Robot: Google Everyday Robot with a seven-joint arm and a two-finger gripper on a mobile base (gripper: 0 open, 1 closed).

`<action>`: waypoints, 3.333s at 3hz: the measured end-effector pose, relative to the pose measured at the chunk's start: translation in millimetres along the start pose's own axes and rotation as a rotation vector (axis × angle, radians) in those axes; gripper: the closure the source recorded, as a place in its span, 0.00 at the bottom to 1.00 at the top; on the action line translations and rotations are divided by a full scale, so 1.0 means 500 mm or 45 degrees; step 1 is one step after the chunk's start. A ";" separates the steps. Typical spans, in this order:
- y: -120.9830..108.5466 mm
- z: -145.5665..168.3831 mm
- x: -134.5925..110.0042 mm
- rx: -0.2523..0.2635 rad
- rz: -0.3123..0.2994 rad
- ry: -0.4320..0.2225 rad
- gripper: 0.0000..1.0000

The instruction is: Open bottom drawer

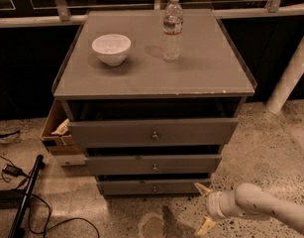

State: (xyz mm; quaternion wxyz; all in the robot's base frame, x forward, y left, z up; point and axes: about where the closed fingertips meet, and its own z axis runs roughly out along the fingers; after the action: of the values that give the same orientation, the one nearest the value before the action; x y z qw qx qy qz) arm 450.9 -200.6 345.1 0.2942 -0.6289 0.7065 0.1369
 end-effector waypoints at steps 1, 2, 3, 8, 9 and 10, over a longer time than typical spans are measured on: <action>-0.039 0.088 0.062 -0.002 0.044 -0.028 0.00; -0.039 0.088 0.062 -0.002 0.044 -0.028 0.00; -0.045 0.101 0.080 0.029 0.053 -0.045 0.00; -0.115 0.227 0.123 0.108 -0.008 -0.074 0.00; -0.132 0.249 0.132 0.115 -0.012 -0.067 0.00; -0.148 0.269 0.139 0.122 -0.019 -0.066 0.00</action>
Offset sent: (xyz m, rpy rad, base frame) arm 0.0174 -0.0006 -0.0361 0.0210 0.0172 -0.0042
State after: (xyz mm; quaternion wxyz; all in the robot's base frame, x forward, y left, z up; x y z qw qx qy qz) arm 552.7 -193.6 211.4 0.3430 -0.6158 0.6996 0.1170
